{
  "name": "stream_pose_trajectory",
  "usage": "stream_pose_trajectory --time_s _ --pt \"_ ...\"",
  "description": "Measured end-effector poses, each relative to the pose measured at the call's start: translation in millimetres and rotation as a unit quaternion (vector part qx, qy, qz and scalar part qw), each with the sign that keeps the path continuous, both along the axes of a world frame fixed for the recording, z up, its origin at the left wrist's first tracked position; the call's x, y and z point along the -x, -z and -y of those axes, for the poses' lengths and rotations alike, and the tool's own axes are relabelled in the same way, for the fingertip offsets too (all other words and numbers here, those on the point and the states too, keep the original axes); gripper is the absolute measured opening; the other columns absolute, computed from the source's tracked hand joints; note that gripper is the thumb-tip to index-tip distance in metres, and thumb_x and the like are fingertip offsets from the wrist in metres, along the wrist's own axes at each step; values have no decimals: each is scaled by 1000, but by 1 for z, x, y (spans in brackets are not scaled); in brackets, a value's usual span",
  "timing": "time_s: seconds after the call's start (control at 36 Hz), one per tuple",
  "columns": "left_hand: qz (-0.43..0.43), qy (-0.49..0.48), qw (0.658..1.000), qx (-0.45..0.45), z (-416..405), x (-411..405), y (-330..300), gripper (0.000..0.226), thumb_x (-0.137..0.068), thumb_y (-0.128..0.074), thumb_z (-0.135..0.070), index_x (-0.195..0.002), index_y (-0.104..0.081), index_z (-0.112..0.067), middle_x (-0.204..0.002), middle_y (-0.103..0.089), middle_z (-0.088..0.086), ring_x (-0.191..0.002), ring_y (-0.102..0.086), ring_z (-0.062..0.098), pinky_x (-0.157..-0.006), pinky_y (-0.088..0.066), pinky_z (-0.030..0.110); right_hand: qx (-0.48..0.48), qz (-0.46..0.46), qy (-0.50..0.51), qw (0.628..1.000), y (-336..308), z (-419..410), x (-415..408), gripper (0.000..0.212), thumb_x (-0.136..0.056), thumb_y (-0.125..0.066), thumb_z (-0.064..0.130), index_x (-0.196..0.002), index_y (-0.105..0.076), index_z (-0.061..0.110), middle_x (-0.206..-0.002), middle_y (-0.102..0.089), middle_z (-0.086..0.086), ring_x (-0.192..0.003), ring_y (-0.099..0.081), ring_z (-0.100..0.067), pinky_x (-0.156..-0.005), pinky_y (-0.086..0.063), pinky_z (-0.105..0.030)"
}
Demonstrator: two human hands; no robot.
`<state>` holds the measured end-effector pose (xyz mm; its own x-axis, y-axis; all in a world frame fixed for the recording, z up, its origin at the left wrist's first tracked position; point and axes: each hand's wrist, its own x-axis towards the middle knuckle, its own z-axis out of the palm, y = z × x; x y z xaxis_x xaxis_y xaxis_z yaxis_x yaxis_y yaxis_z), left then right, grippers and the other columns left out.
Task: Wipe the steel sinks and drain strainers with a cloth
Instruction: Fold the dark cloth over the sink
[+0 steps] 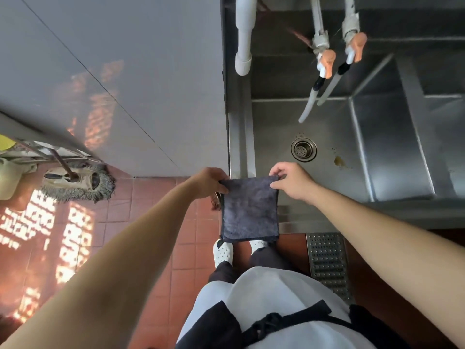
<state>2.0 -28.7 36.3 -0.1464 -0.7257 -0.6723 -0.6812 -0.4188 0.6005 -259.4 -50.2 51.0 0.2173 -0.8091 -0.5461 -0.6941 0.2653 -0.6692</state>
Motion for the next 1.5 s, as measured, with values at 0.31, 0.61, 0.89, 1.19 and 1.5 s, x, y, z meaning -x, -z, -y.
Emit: stream_pose_trajectory --time_s 0.31,0.61,0.89,1.19,1.5 --pt "-122 -12 979 161 10 -3 -88 32 -76 -70 13 -77 -60 -17 -75 -58 2 -71 -54 18 -68 -45 32 170 51 40 983 -82 -7 11 27 -78 -71 1 -79 -63 26 -79 -69 11 -75 -65 -8 -71 -51 -23" --pt "18 168 929 328 -107 9 -40 17 -84 -68 -10 -100 -65 -16 -90 -68 -2 -83 -63 25 -90 -46 39 150 -53 -87 983 -37 -103 33 32 -87 -63 5 -90 -49 33 -116 -67 0 -109 -58 -23 -91 -45 -32" --pt "-12 196 937 291 -169 15 10 21 -83 -63 -9 -102 -56 -17 -112 -64 -5 -128 -52 18 -120 -22 48 84 -29 -92 992 4 -151 31 32 -83 -57 0 -84 -44 28 -86 -57 -2 -86 -50 -21 -78 -40 -24" --pt "-140 -158 966 149 -146 28 3 15 -91 -64 -23 -98 -56 -33 -77 -60 -13 -65 -51 8 -62 -46 26 133 -3 -47 990 6 -129 31 20 -96 -53 21 -103 -38 33 -78 -52 5 -67 -52 -20 -66 -43 -38" --pt "-67 -297 946 113 -114 43 26 10 -95 -62 -28 -105 -61 -25 -93 -66 -7 -92 -64 23 -79 -55 37 111 -86 -50 989 28 -68 -2 10 -98 -51 25 -105 -45 30 -69 -42 10 -63 -45 -14 -61 -31 -32"
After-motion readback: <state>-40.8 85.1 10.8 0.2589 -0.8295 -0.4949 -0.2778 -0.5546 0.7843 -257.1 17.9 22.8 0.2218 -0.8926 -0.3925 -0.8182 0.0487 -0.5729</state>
